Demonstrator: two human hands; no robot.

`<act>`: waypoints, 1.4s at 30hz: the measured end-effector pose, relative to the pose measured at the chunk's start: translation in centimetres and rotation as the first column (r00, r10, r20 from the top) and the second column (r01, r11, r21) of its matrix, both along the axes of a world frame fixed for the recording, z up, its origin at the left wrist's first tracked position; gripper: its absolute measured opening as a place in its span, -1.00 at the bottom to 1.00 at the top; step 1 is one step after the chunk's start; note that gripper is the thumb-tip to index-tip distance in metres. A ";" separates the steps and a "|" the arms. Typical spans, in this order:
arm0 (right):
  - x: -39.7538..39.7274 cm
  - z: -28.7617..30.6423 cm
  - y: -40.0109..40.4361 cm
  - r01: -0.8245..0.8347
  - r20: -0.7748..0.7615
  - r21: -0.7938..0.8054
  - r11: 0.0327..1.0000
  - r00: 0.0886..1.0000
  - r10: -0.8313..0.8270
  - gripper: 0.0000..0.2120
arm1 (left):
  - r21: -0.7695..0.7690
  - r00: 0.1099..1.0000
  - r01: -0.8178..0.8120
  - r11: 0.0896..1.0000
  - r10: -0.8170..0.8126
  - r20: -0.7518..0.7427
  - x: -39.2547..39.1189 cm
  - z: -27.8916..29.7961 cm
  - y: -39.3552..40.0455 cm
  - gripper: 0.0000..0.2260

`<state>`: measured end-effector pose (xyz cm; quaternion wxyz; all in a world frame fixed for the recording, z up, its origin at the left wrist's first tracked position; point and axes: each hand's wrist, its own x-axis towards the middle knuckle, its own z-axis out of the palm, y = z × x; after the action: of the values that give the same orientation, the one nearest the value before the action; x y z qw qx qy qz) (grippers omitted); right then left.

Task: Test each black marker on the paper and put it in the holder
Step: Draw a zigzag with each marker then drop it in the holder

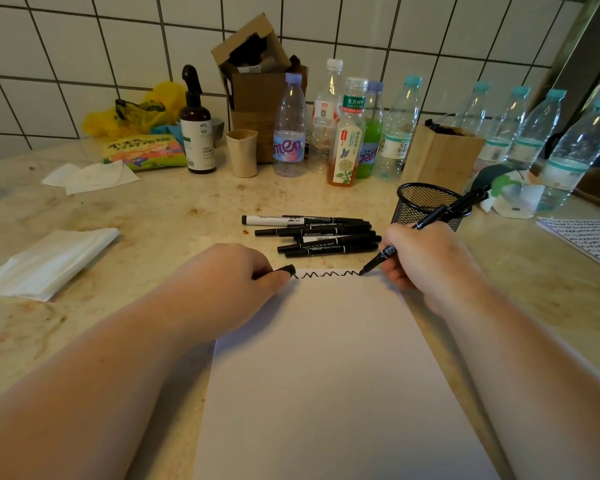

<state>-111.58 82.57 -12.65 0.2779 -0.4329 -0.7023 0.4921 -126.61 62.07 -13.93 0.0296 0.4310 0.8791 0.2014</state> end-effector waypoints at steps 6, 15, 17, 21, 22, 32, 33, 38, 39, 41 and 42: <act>0.4 1.2 -1.6 -0.201 -0.261 -0.045 0.979 0.948 0.183 -0.85 | 0.030 0.998 0.067 0.997 -0.067 0.004 0.3 0.2 -0.2 -0.73; 0.7 2.0 -3.0 -0.526 -0.526 -0.167 0.834 0.763 0.375 -0.67 | 0.127 0.989 0.151 0.980 -0.149 -0.022 0.7 0.5 -0.2 -0.73; 0.7 1.9 -3.0 -0.513 -0.520 -0.184 0.838 0.775 0.360 -0.61 | 0.146 0.988 0.157 0.977 -0.155 -0.025 0.7 0.4 -0.1 -0.73; 0.7 1.9 -3.1 -0.501 -0.483 -0.179 0.847 0.795 0.368 -0.68 | 0.193 0.984 0.177 0.965 -0.176 -0.019 0.7 0.4 -0.2 -0.73; 0.7 1.9 -3.2 -0.500 -0.476 -0.174 0.849 0.797 0.372 -0.71 | 0.201 0.983 0.181 0.963 -0.180 -0.022 0.7 0.4 -0.2 -0.73; 1.1 1.7 -3.2 -0.621 -0.373 -0.065 0.781 0.741 0.559 -0.97 | 0.161 0.973 0.226 0.961 -0.229 -0.002 1.1 0.9 -0.4 -0.83; 1.1 1.6 -3.2 -0.637 -0.367 -0.069 0.768 0.732 0.574 -0.95 | 0.149 0.974 0.224 0.963 -0.227 0.006 1.1 0.9 -0.4 -0.82; 1.1 1.3 -3.0 -0.671 -0.357 -0.056 0.739 0.705 0.613 -0.94 | 0.108 0.967 0.226 0.968 -0.237 0.095 0.9 0.9 -0.5 -0.80; 1.1 1.2 -3.0 -0.680 -0.356 -0.052 0.732 0.697 0.622 -0.96 | 0.112 0.962 0.229 0.967 -0.242 0.125 1.0 0.9 -0.5 -0.79; 1.2 1.2 -3.0 -0.697 -0.363 -0.047 0.716 0.680 0.638 -0.97 | 0.127 0.949 0.228 0.965 -0.249 0.192 1.0 1.1 -0.7 -0.77; 1.2 1.2 -3.0 -0.706 -0.367 -0.042 0.707 0.669 0.647 -0.97 | 0.136 0.943 0.227 0.964 -0.252 0.218 1.0 1.2 -0.7 -0.76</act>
<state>-110.36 79.59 -11.43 0.1458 -0.0763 -0.7089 0.6858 -125.59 61.35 -12.75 0.1336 0.5090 0.7981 0.2932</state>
